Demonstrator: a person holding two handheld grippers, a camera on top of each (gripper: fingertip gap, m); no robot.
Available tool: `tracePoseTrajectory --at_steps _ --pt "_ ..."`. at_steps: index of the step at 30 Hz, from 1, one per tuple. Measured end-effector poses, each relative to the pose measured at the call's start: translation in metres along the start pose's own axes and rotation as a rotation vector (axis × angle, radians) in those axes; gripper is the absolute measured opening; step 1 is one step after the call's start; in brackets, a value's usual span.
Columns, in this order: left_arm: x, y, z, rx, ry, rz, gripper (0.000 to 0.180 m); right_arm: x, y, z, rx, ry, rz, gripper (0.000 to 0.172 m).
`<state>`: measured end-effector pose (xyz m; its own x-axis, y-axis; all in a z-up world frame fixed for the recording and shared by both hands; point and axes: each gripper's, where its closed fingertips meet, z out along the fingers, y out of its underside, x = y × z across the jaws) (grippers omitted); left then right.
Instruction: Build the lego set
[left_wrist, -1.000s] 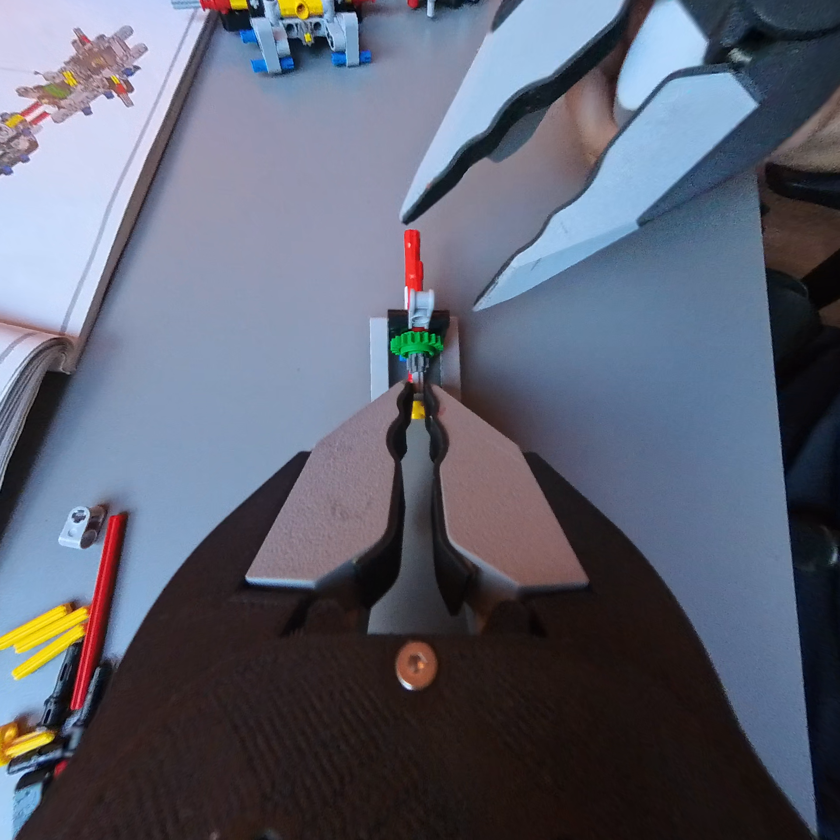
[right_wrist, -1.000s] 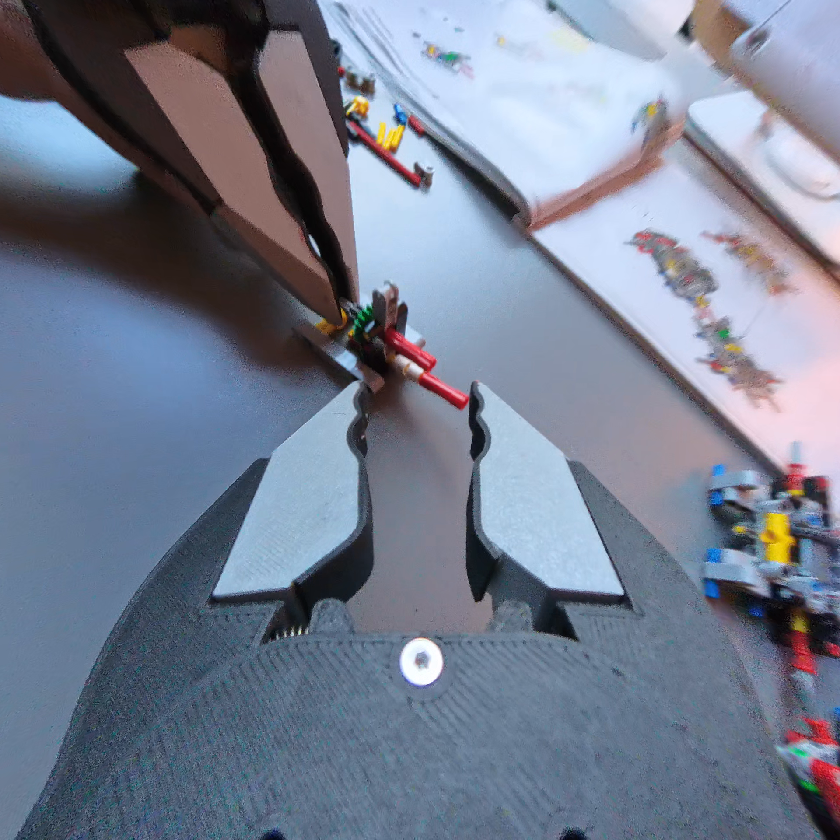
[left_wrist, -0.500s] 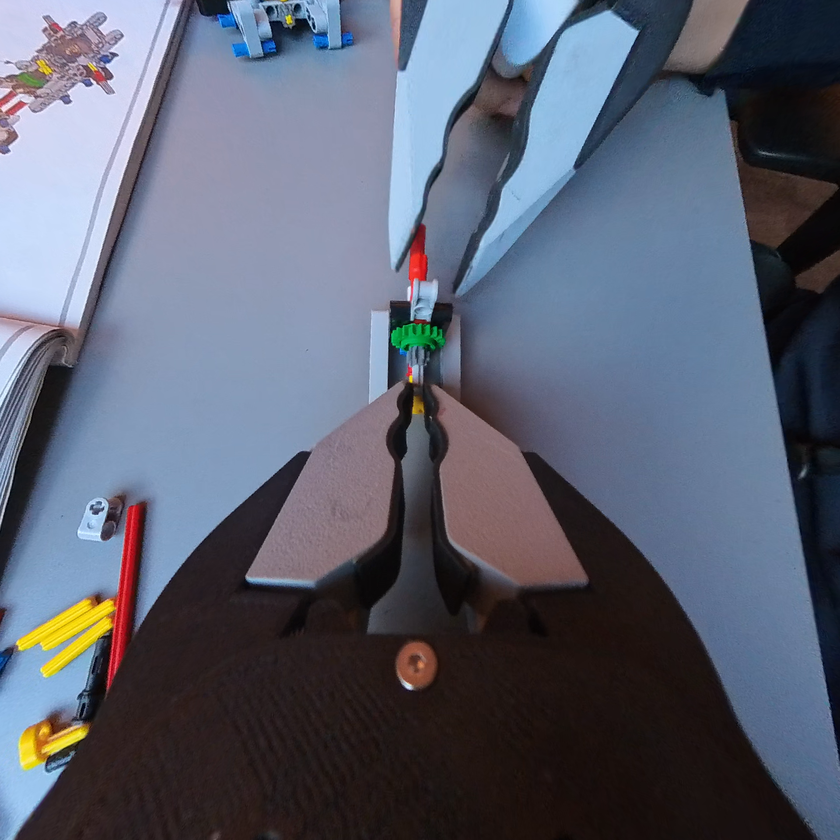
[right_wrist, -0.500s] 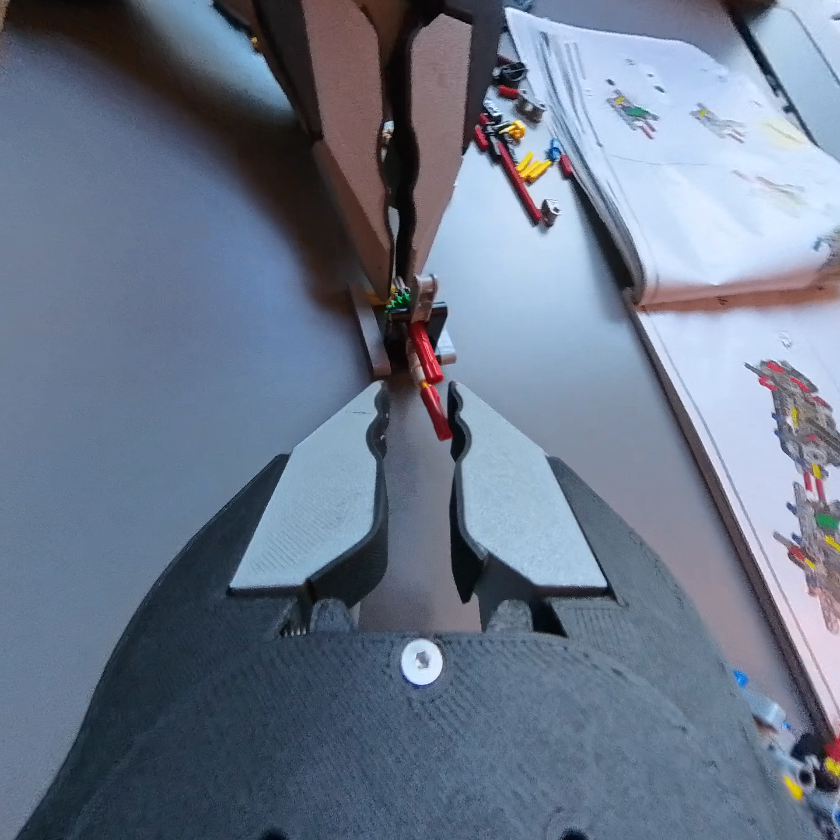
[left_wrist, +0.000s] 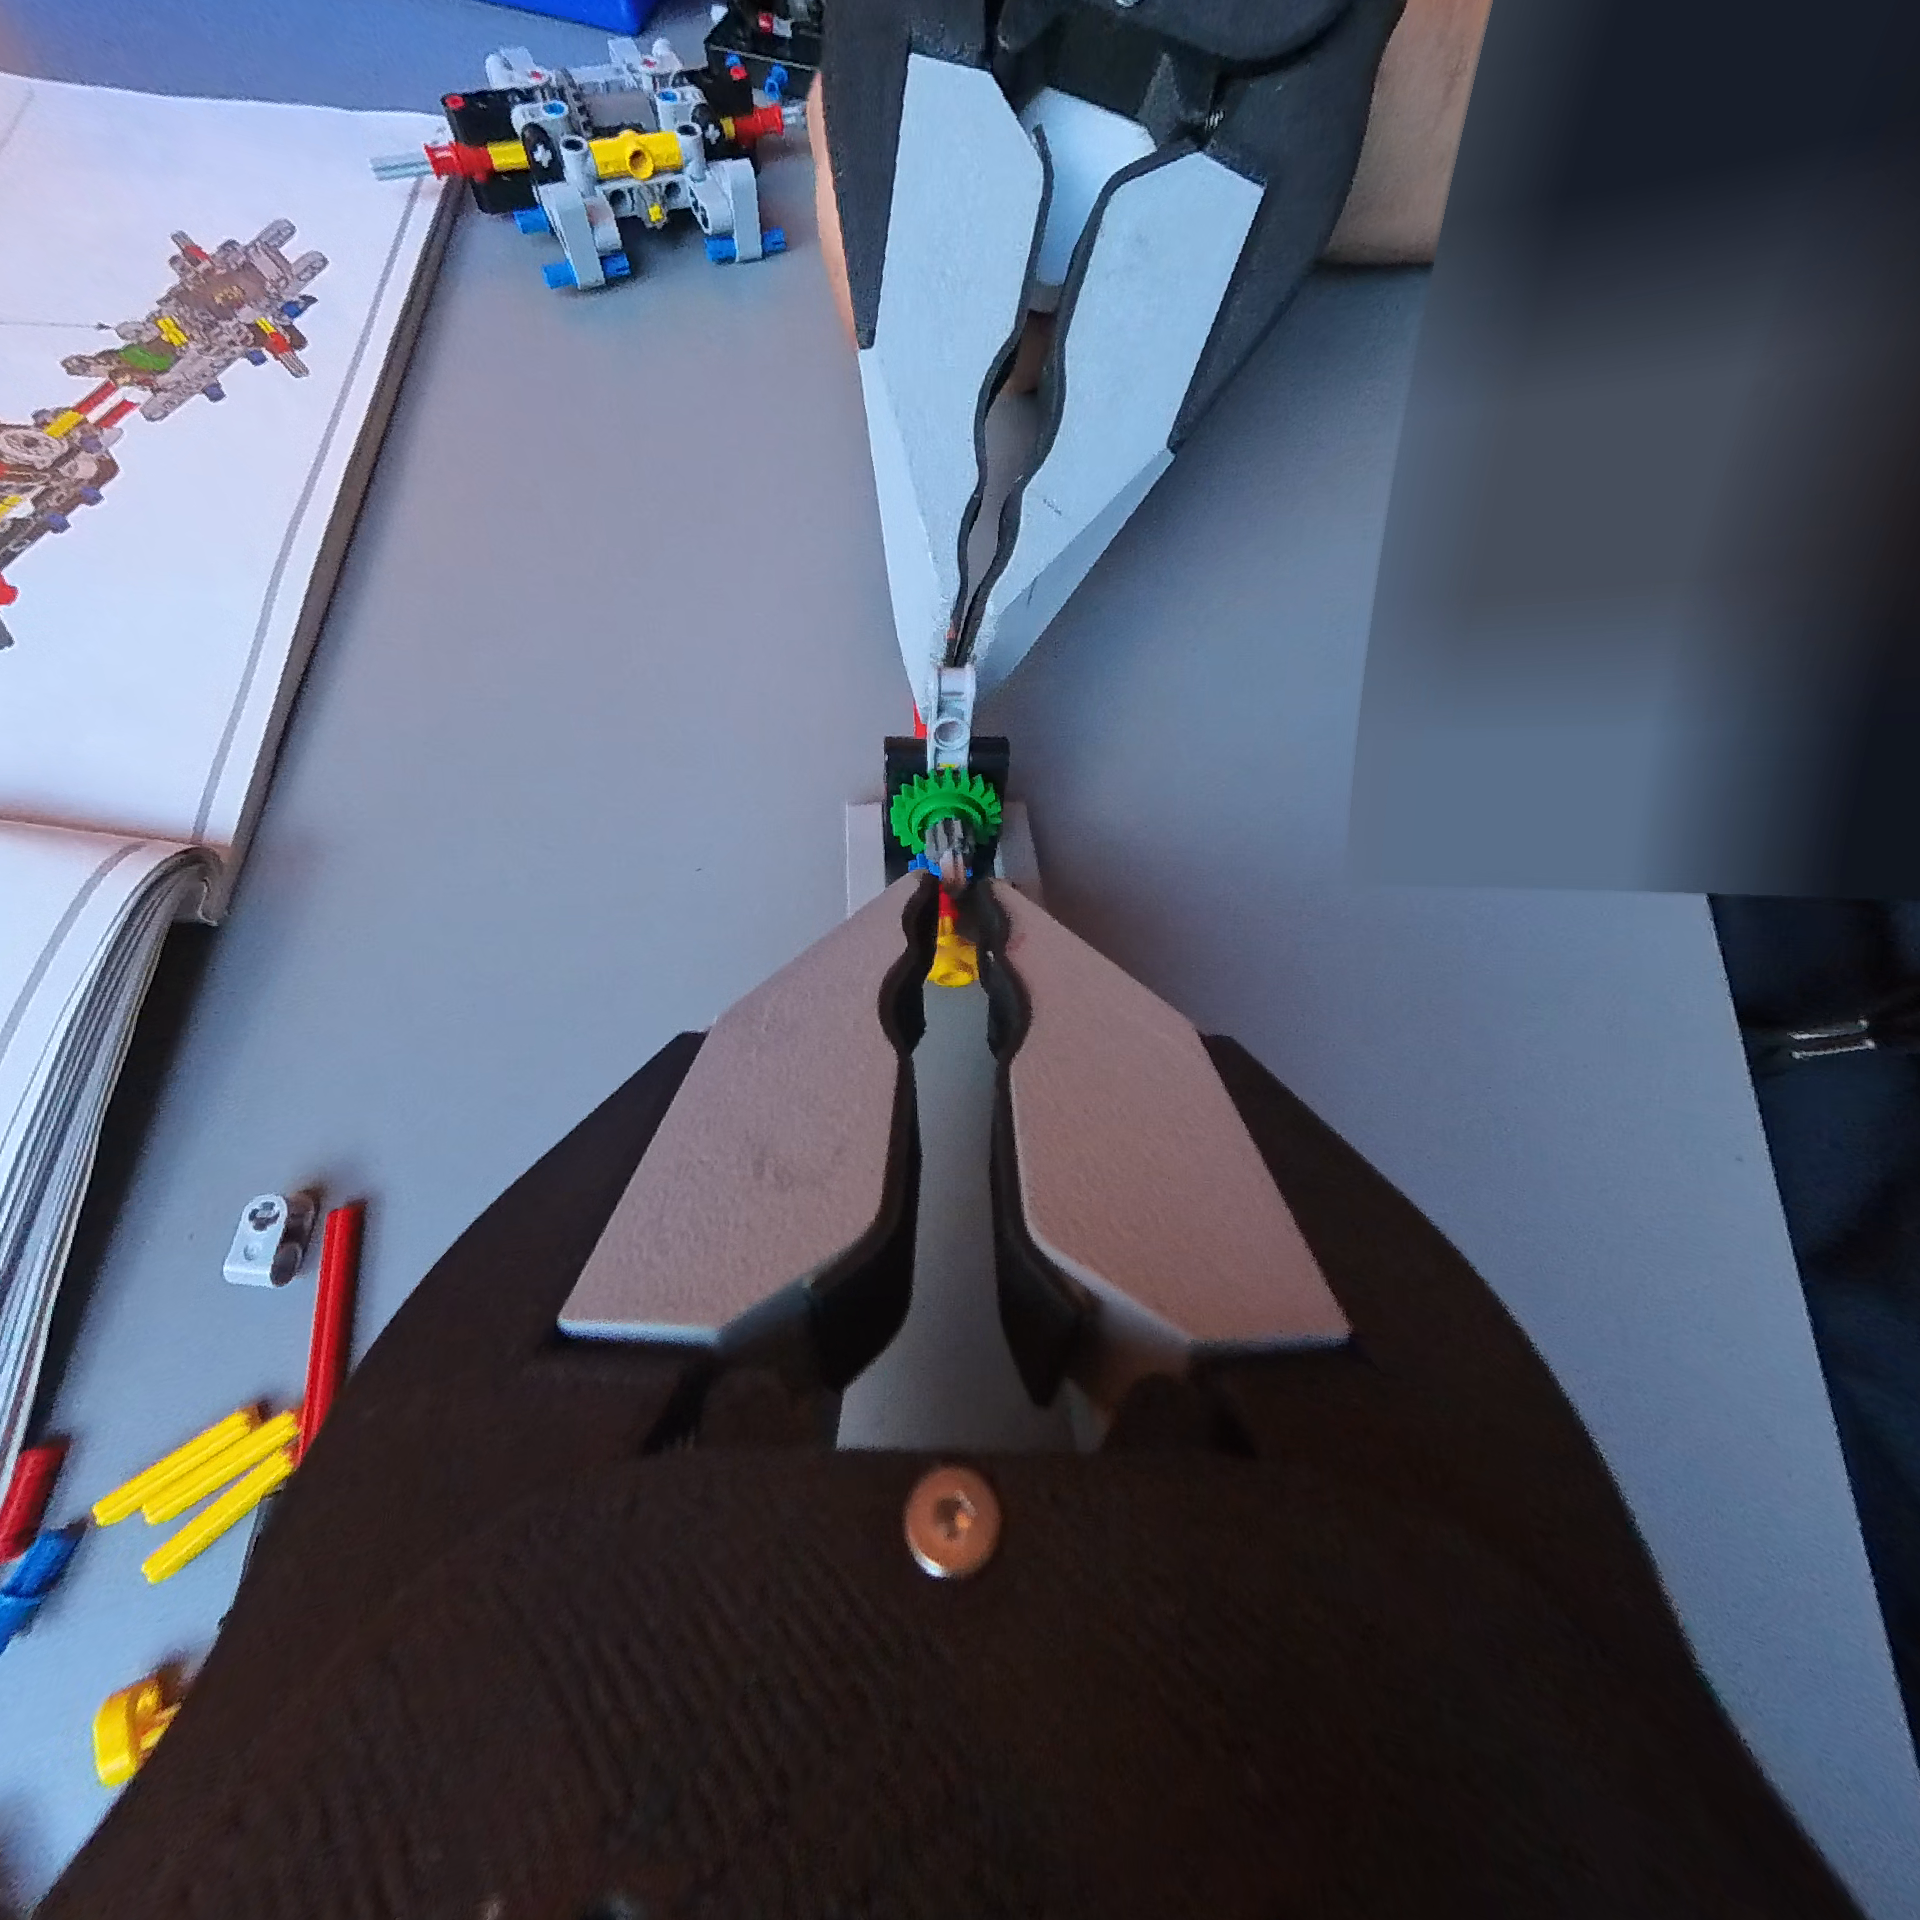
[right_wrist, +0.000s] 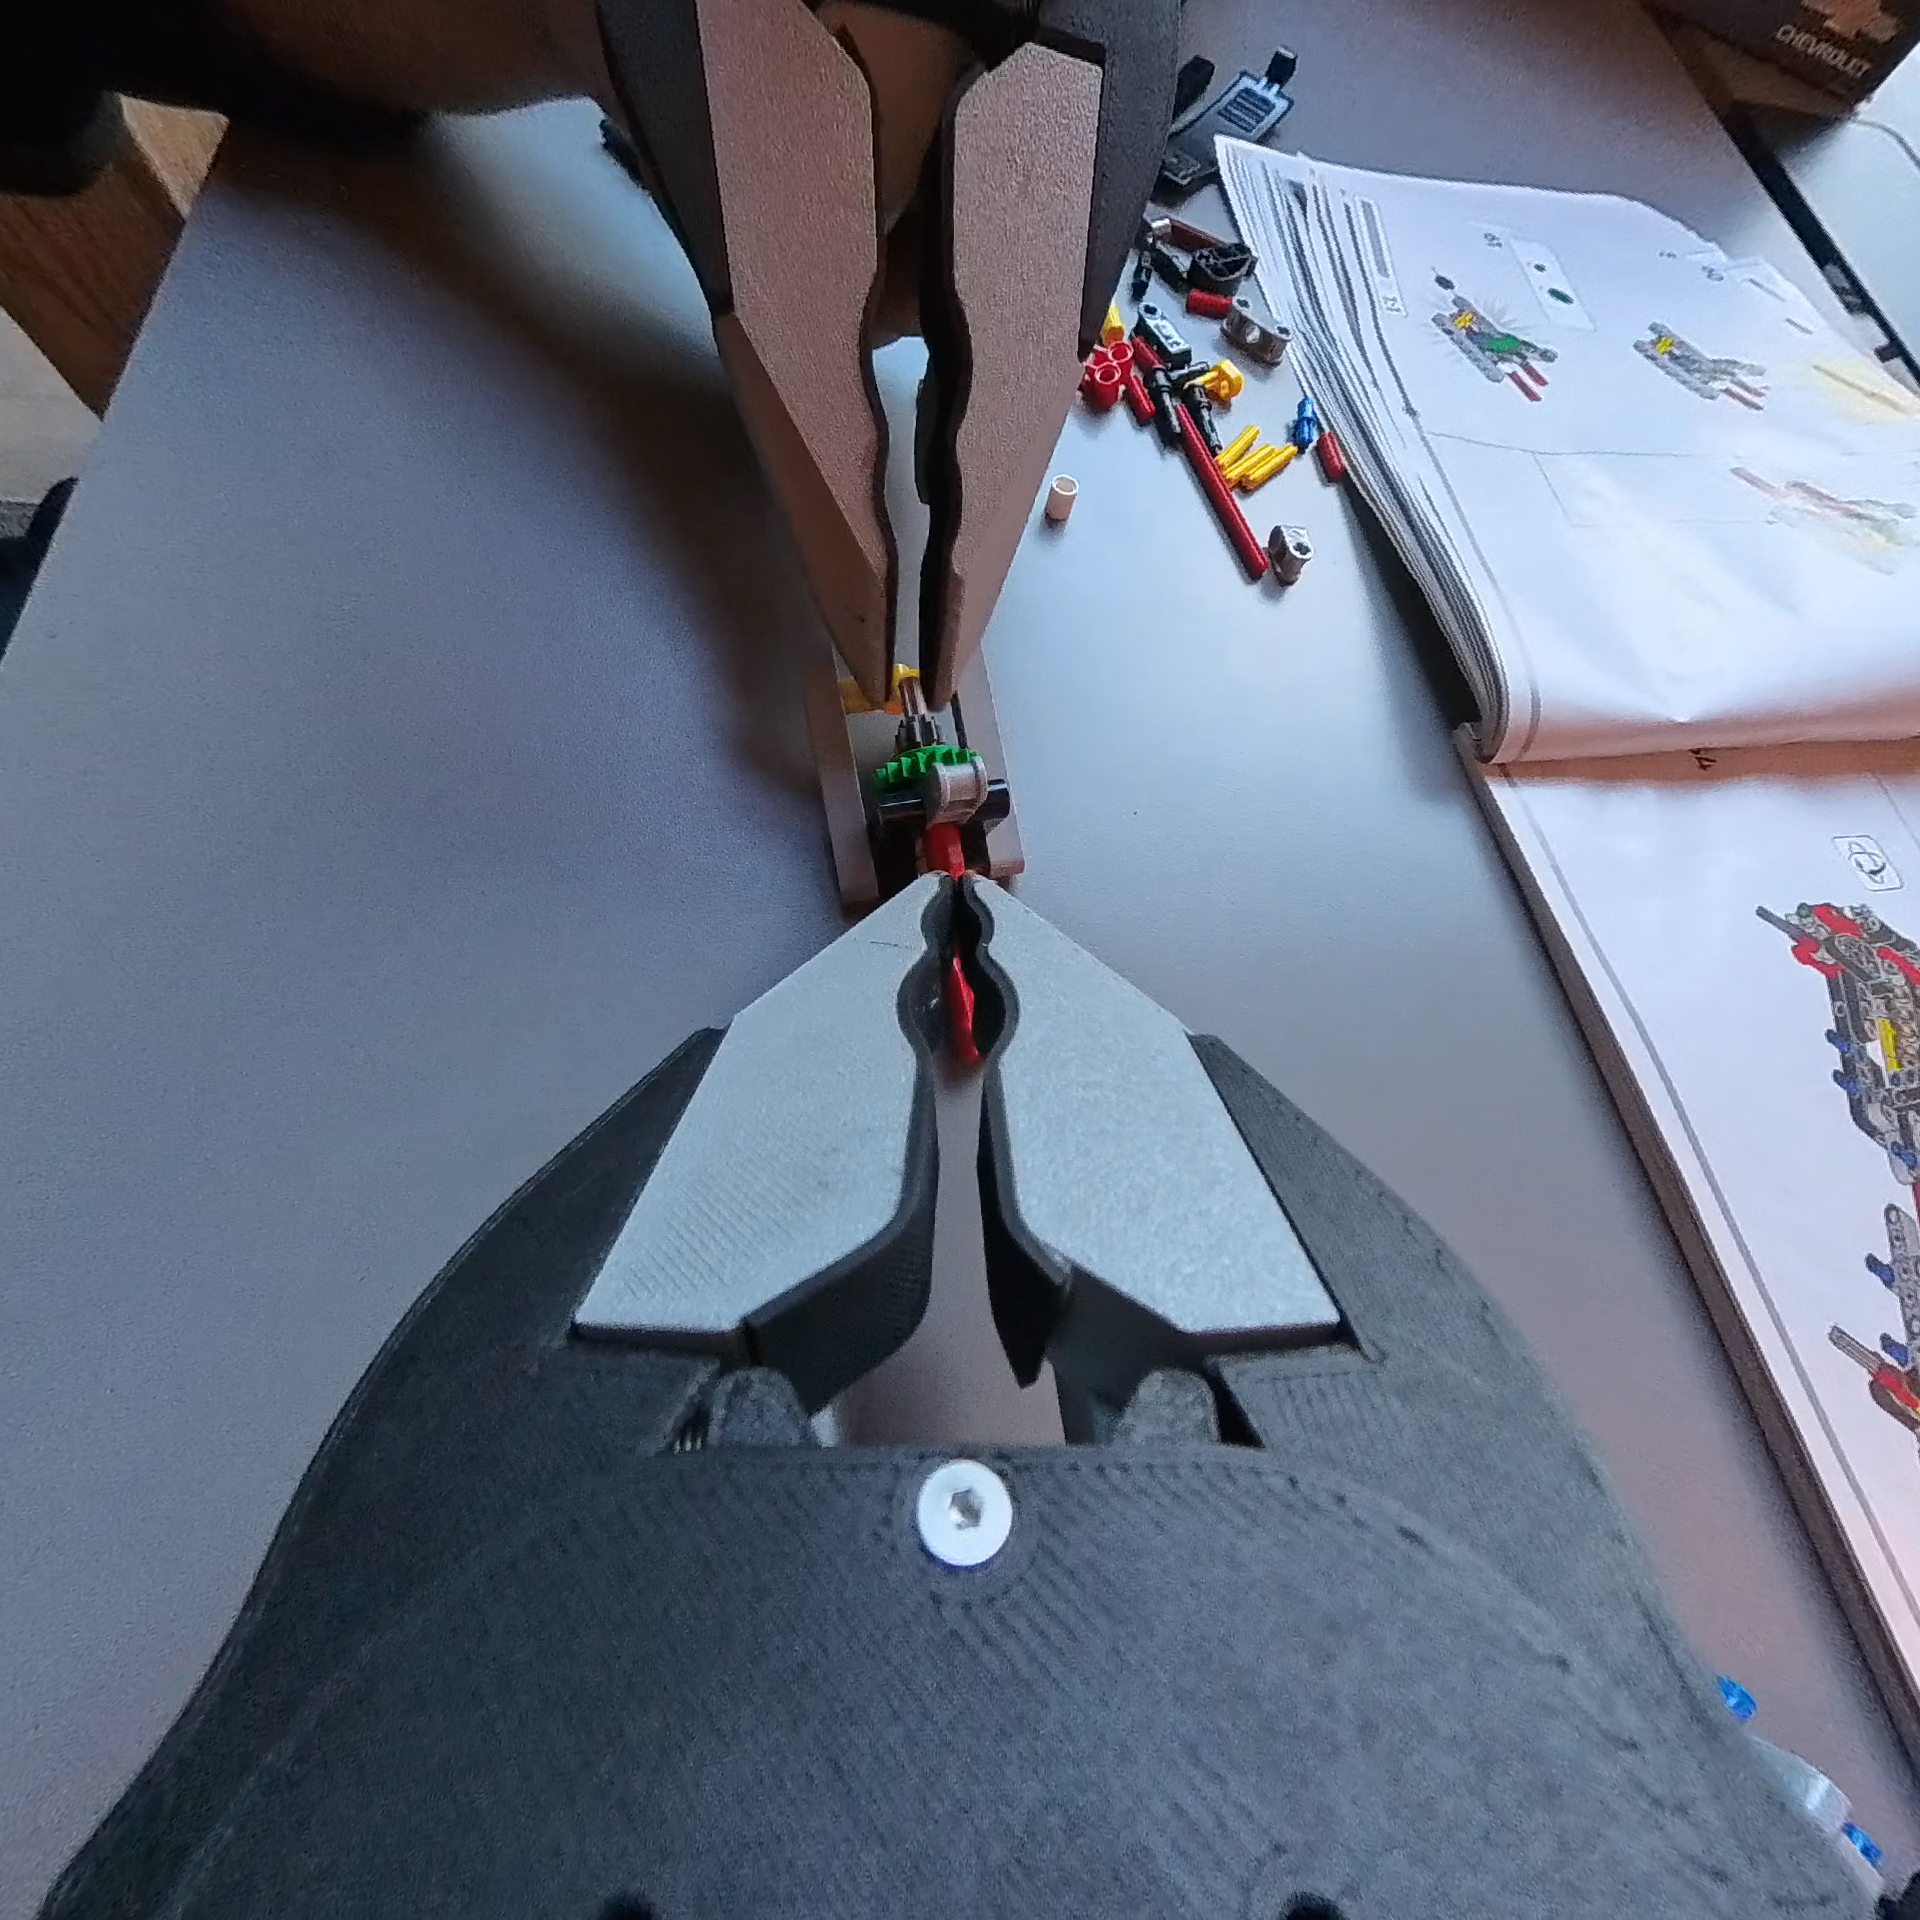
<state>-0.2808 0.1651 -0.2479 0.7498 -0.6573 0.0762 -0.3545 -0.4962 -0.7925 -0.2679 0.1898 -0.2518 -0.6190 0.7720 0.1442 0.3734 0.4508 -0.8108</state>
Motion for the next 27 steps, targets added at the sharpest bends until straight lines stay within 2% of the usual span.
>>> tracePoseTrajectory --at_steps 3,7,20,27 --pt "0.000 0.000 0.001 -0.002 -0.001 -0.002 0.002 0.000 -0.001 -0.001 0.010 -0.001 0.001 0.000" --pt "-0.004 0.002 -0.002 -0.005 -0.011 -0.003 0.001 0.002 0.000 -0.005 0.019 -0.002 0.015 0.018" --pt "-0.003 0.001 -0.002 0.010 0.018 -0.016 0.007 -0.001 0.006 0.000 -0.033 0.016 -0.052 0.004" --pt "-0.003 0.001 0.000 0.002 0.007 -0.004 0.003 -0.005 0.006 0.003 -0.047 0.003 -0.072 0.003"
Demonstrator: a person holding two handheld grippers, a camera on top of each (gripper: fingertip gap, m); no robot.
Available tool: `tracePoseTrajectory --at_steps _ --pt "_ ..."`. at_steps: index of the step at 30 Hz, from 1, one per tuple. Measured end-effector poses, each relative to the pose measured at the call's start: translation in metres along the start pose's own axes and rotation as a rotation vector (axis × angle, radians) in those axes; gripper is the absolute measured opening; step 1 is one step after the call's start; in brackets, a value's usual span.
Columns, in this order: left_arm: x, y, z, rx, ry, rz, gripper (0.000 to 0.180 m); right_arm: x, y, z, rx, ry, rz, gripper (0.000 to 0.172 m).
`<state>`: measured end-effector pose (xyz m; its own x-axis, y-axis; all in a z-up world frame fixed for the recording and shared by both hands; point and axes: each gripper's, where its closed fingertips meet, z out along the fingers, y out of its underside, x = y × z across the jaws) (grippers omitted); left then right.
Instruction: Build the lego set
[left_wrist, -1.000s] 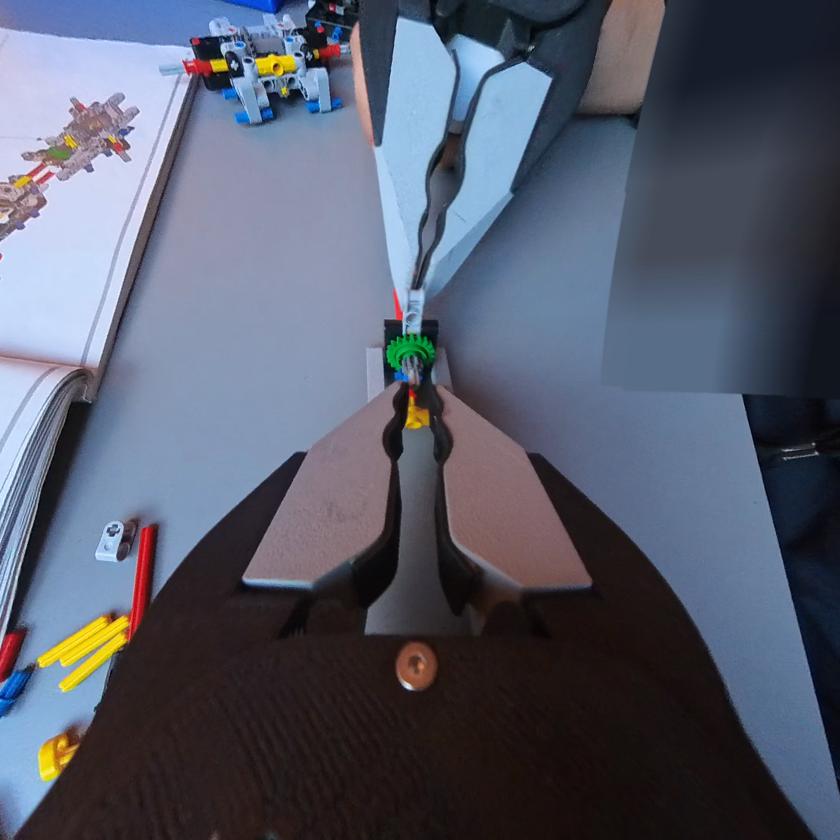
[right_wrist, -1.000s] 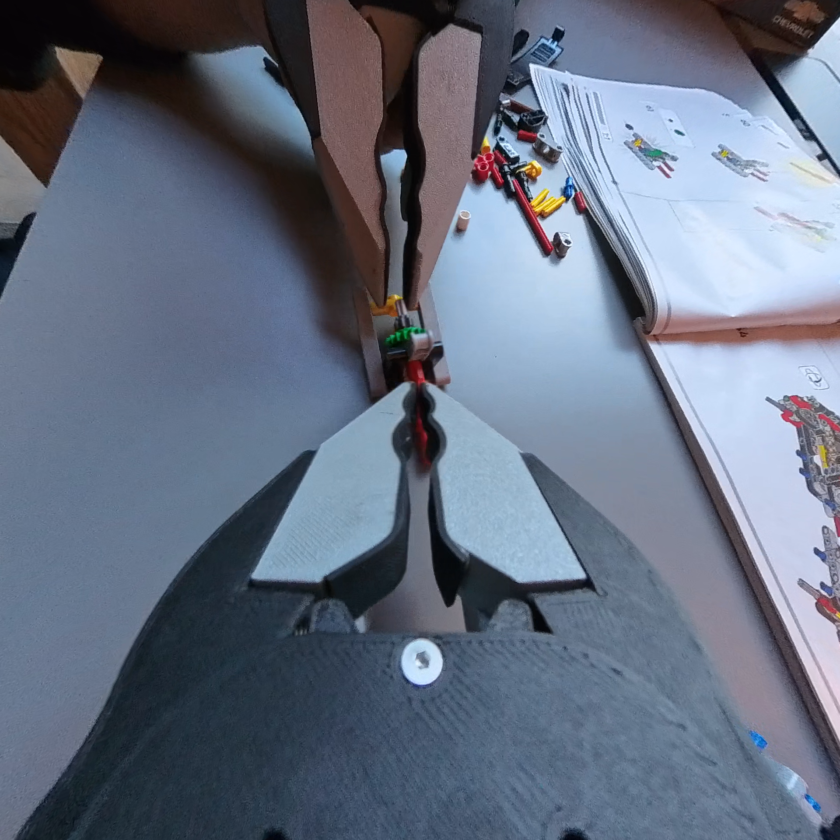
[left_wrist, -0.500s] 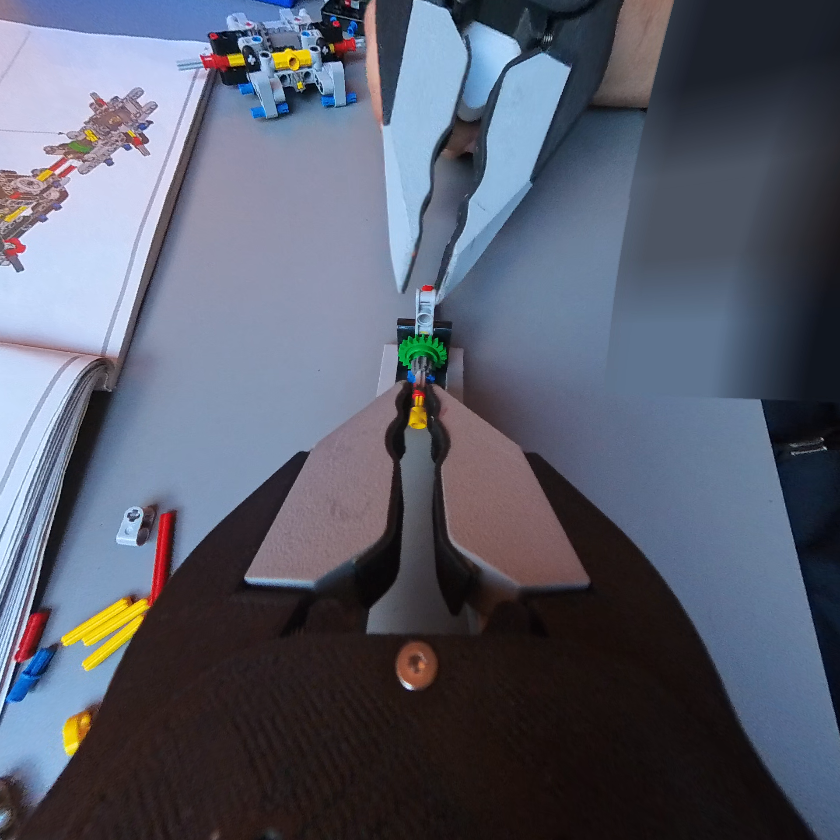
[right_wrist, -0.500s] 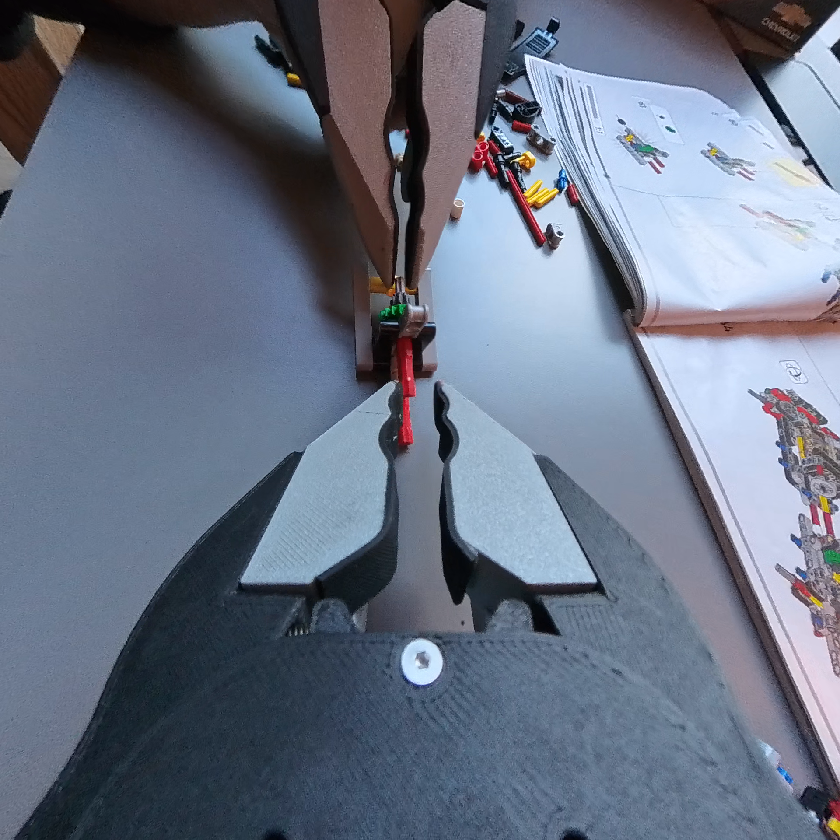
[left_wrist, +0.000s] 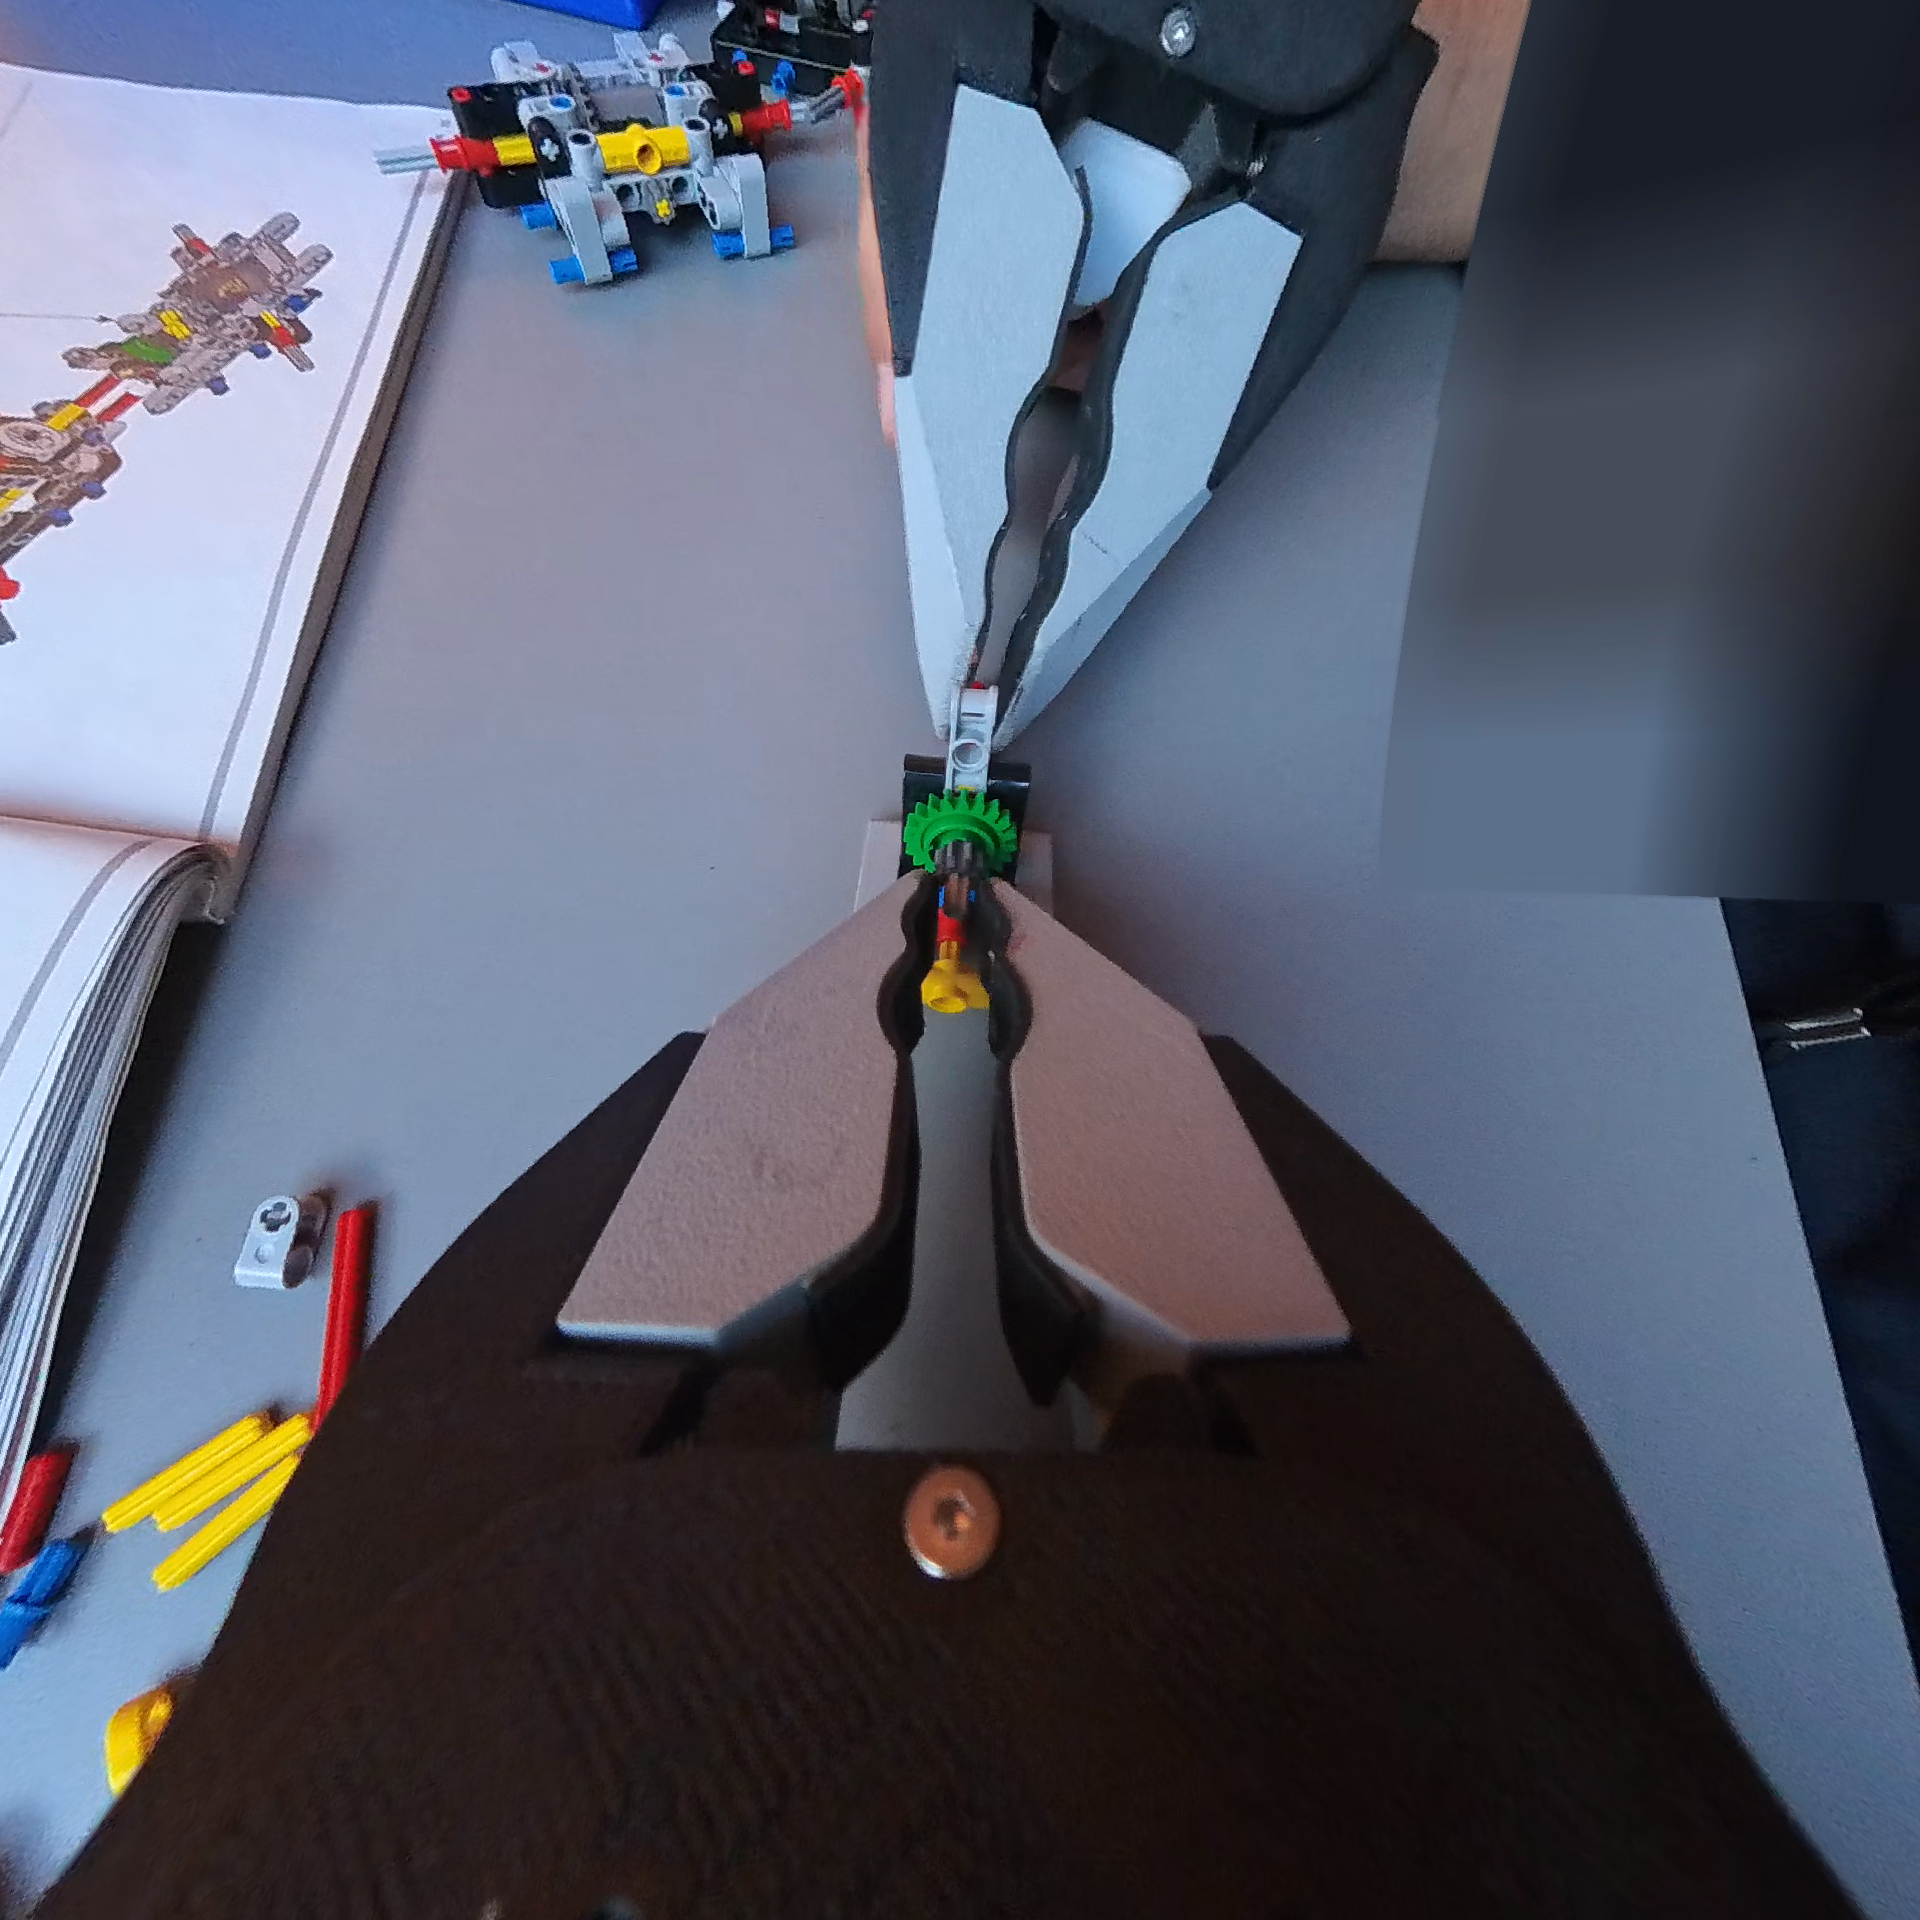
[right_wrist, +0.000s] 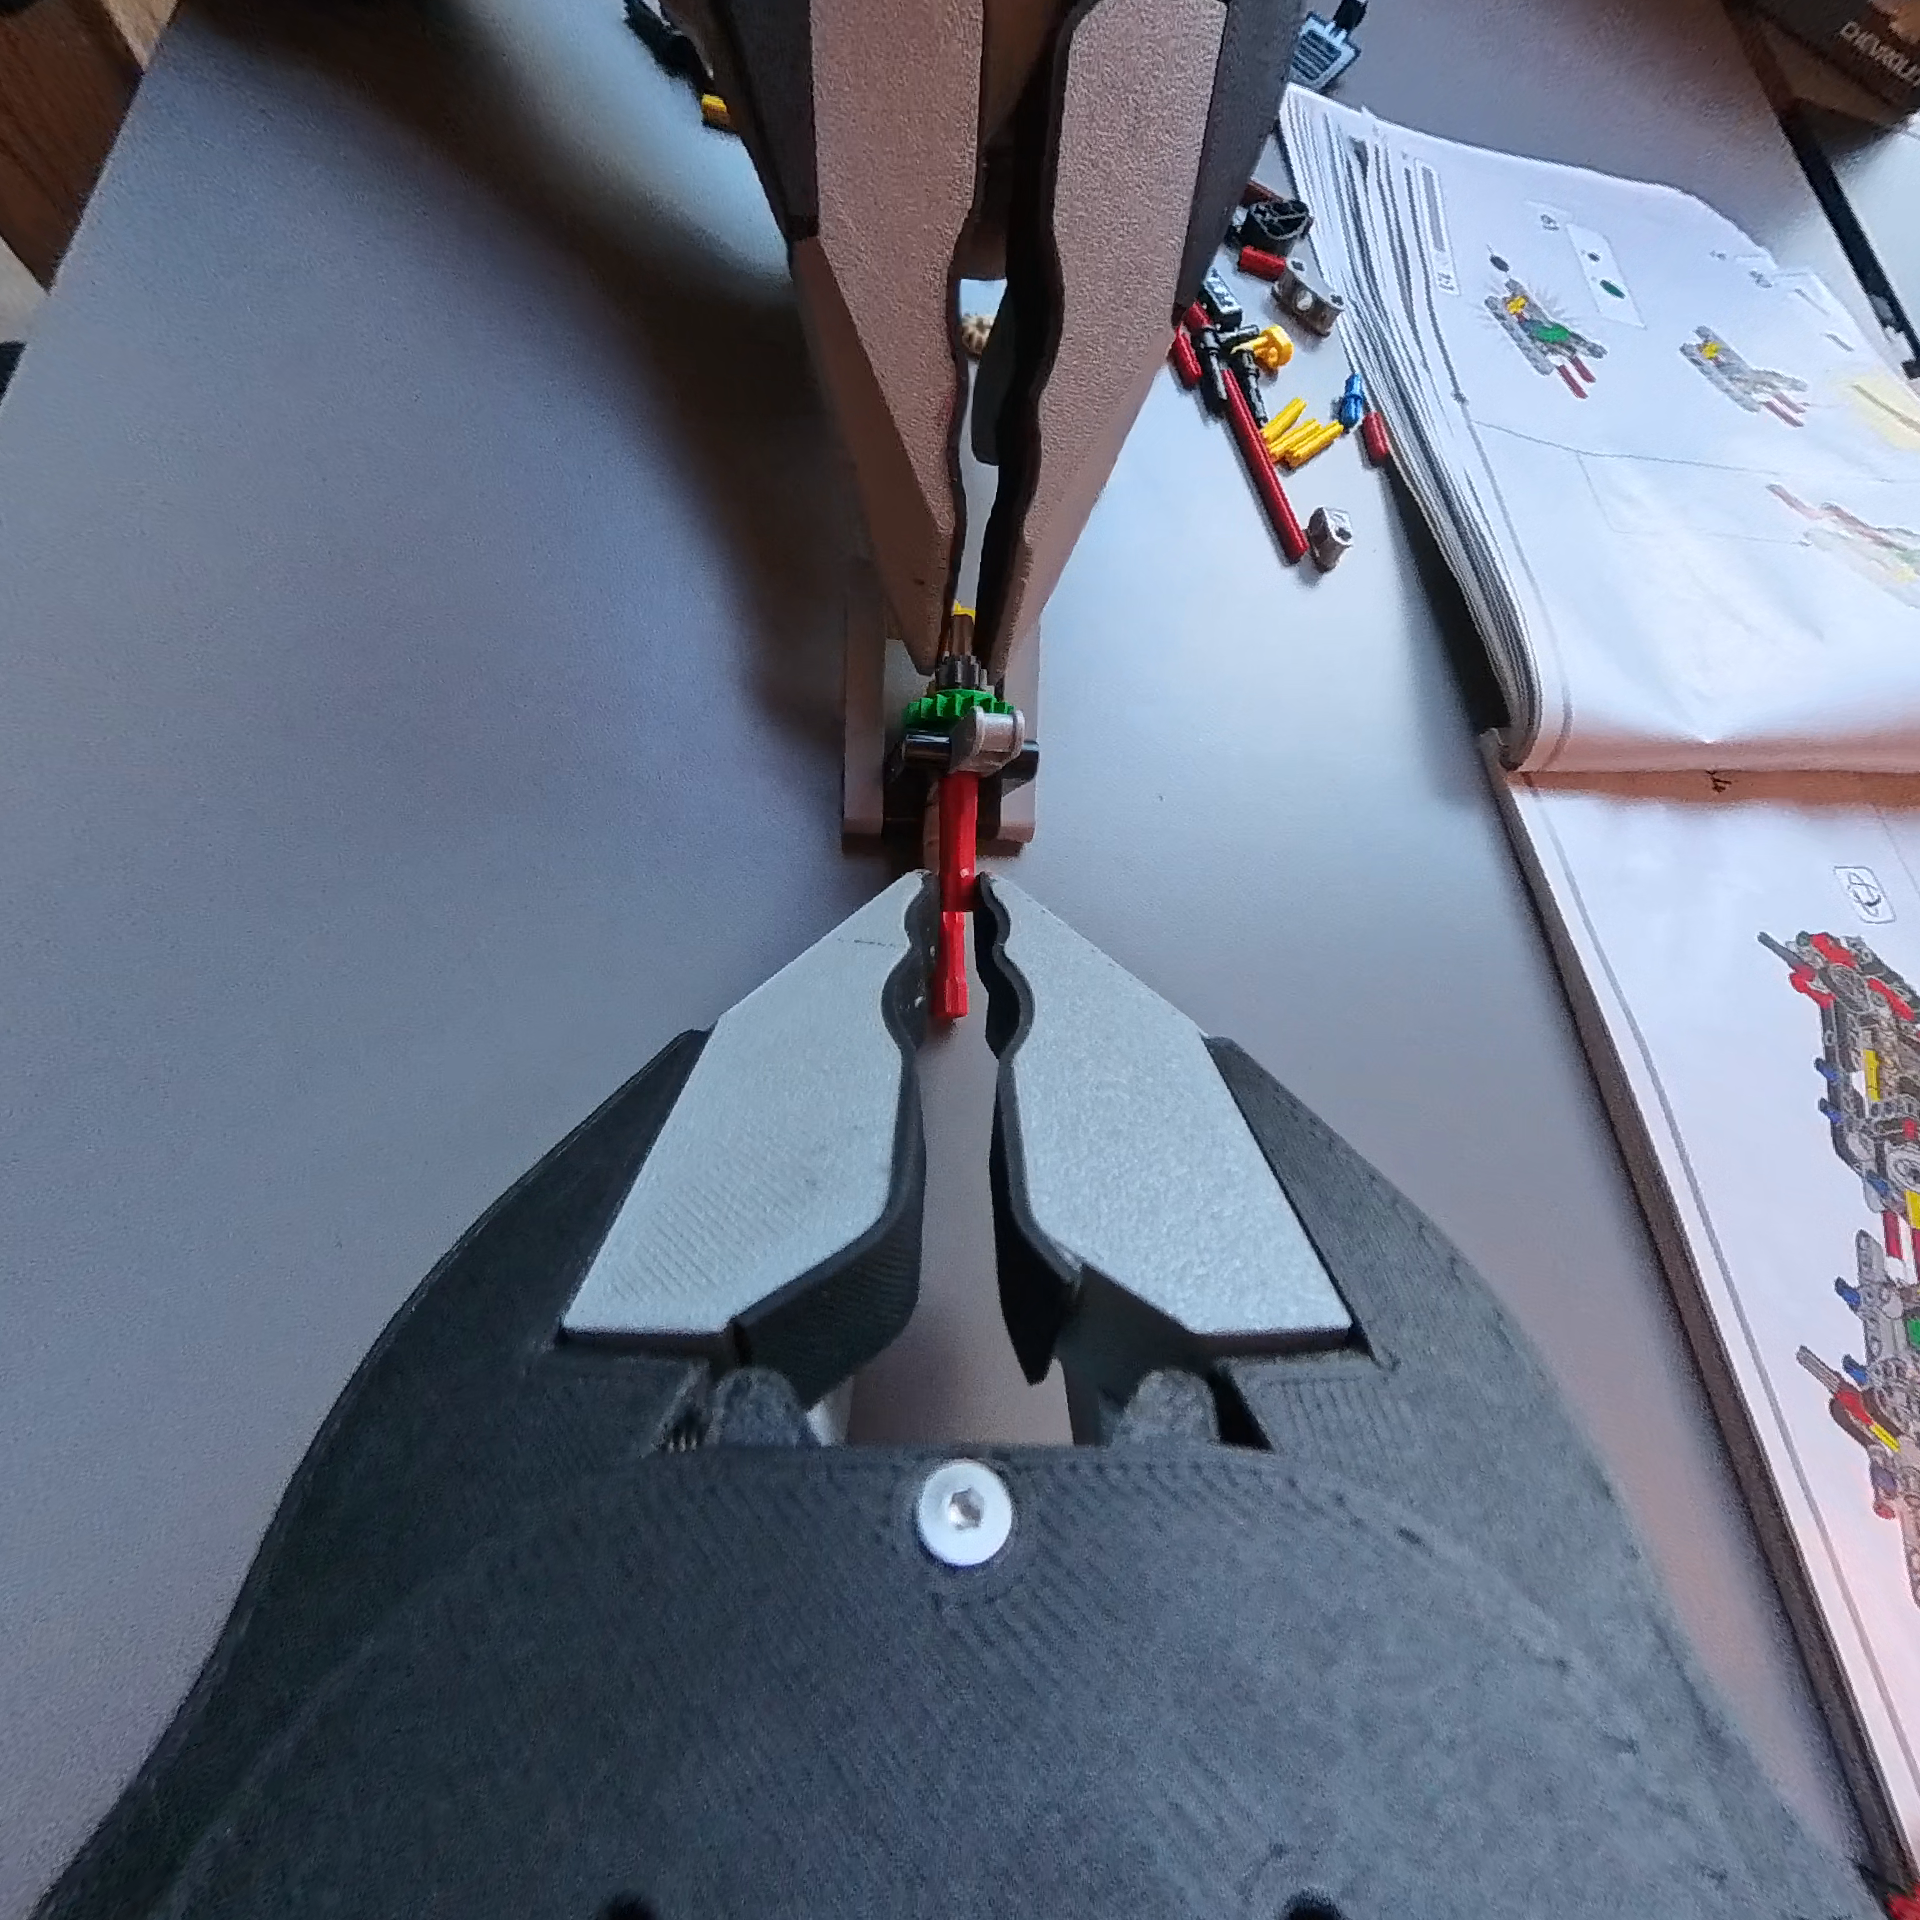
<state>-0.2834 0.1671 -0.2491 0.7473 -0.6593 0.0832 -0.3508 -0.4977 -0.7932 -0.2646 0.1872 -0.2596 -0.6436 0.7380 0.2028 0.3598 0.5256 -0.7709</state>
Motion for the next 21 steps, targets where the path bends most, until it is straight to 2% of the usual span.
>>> tracePoseTrajectory --at_steps 21 --pt "0.0026 -0.0016 -0.0037 0.017 0.016 -0.007 0.000 -0.0033 -0.0048 -0.0017 0.022 -0.063 0.091 0.003"
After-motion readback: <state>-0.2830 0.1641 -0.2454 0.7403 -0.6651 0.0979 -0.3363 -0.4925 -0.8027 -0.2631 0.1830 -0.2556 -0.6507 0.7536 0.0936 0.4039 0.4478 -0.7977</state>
